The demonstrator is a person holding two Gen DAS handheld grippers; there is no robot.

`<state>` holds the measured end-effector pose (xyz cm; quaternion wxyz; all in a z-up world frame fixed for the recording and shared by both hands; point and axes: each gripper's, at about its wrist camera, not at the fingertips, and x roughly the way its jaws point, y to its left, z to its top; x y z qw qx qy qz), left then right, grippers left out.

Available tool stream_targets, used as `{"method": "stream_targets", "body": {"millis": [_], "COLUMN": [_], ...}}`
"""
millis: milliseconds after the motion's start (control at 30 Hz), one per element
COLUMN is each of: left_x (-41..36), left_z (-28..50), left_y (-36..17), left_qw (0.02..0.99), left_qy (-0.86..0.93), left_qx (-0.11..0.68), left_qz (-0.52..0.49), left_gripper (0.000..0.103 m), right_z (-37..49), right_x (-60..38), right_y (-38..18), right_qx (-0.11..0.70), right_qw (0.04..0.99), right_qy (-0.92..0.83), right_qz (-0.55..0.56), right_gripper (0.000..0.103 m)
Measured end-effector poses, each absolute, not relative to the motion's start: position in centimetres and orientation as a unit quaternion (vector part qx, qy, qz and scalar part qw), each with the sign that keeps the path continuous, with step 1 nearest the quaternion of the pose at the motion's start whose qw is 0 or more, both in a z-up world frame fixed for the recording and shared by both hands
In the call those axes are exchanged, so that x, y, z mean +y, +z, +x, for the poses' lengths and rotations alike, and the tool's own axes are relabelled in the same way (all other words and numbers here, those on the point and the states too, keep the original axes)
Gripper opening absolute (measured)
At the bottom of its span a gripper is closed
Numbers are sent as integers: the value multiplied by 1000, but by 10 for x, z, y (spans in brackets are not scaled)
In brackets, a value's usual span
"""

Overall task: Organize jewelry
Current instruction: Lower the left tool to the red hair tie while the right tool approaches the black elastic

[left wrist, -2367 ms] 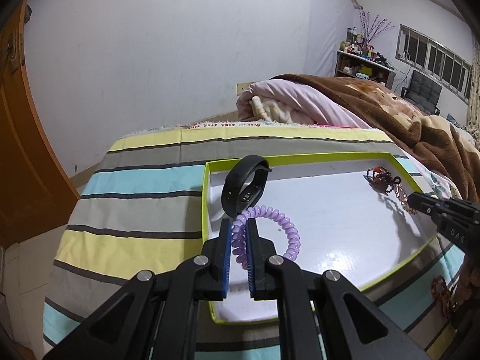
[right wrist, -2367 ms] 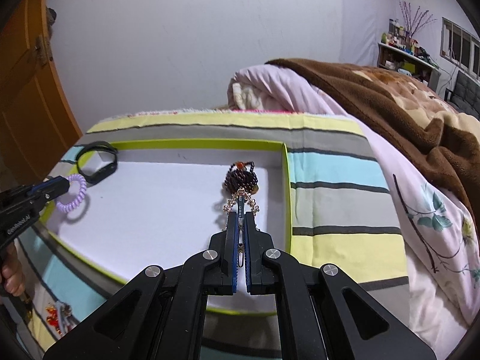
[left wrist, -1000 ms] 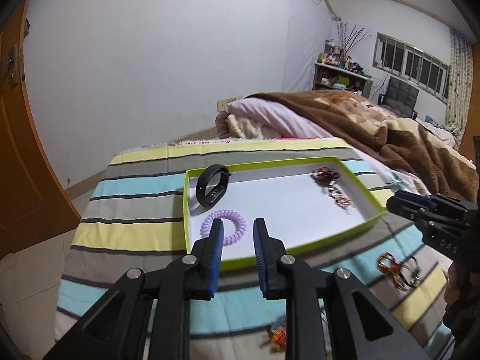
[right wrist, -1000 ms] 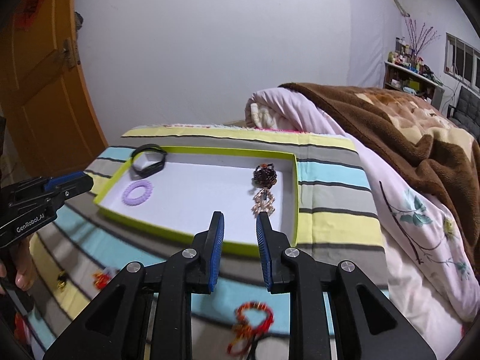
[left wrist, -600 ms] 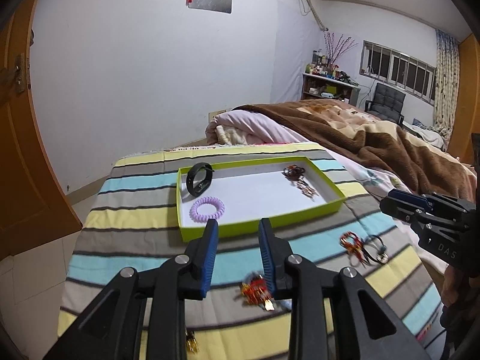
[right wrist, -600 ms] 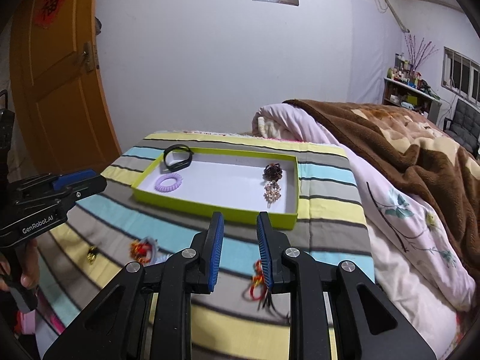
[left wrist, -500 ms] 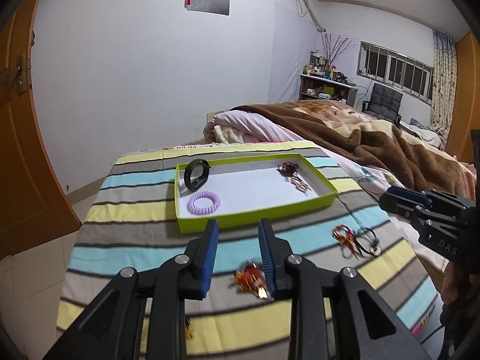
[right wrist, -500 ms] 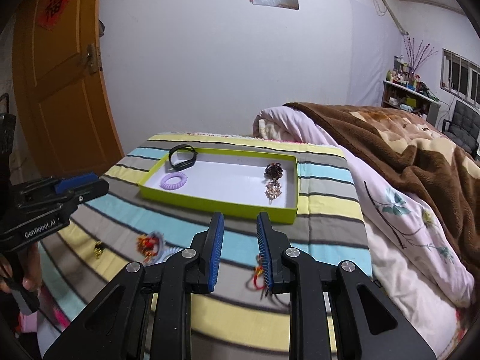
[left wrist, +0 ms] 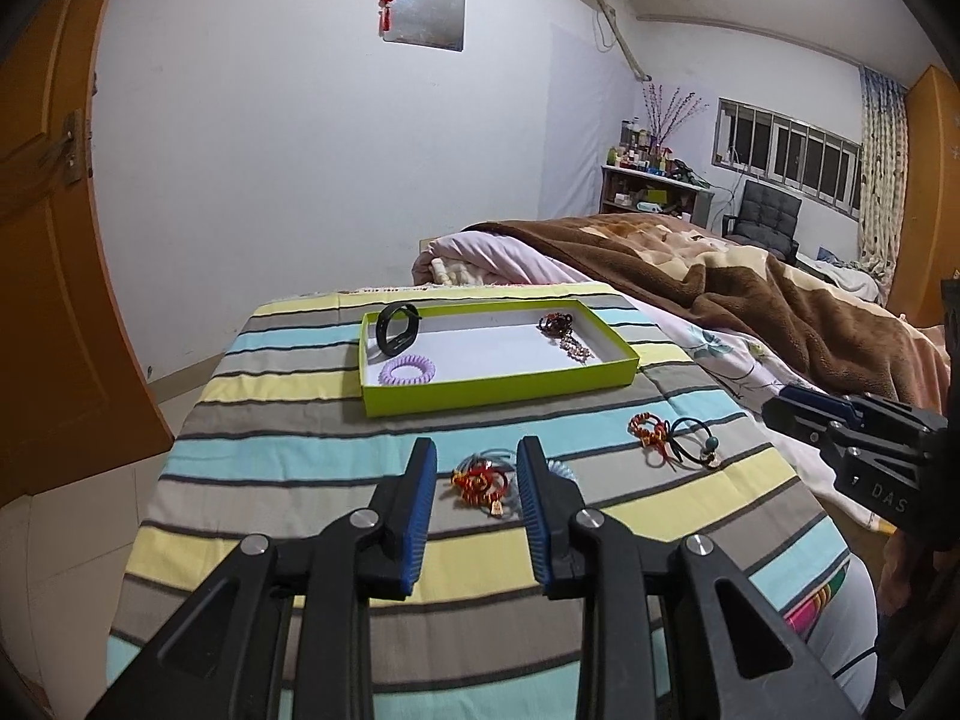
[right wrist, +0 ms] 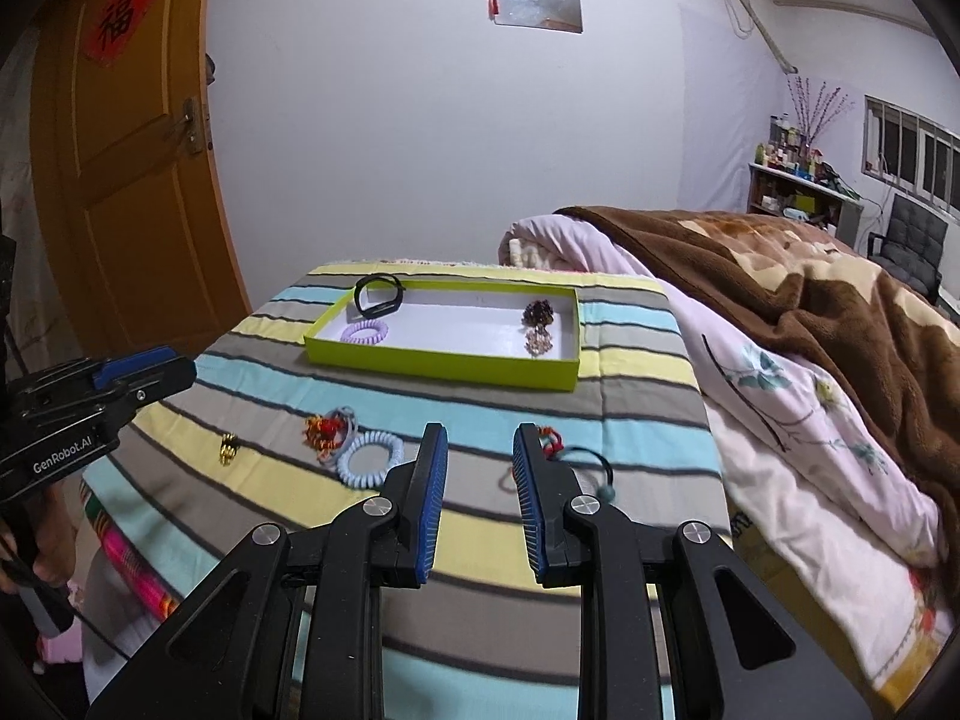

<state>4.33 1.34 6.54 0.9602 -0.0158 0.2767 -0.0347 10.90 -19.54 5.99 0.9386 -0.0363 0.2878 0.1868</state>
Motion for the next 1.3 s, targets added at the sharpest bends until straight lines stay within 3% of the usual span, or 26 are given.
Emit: {"method": "stream_targets", "body": {"millis": [567,1300], "left_x": [27,16], "left_z": [13,82], "left_y": [39,7], "left_qw": [957,940], "left_qy": [-13,-30], "left_qx": [287,337], "left_qz": [-31,-34], "left_gripper": [29,34], "right_z": [87,138], "right_x": [-217,-227], "right_y": [39,9], "right_qx": [309,346], "right_qw": [933,925], "right_qy": [186,156], "right_qz": [-20,-16], "right_gripper": [23,23]}}
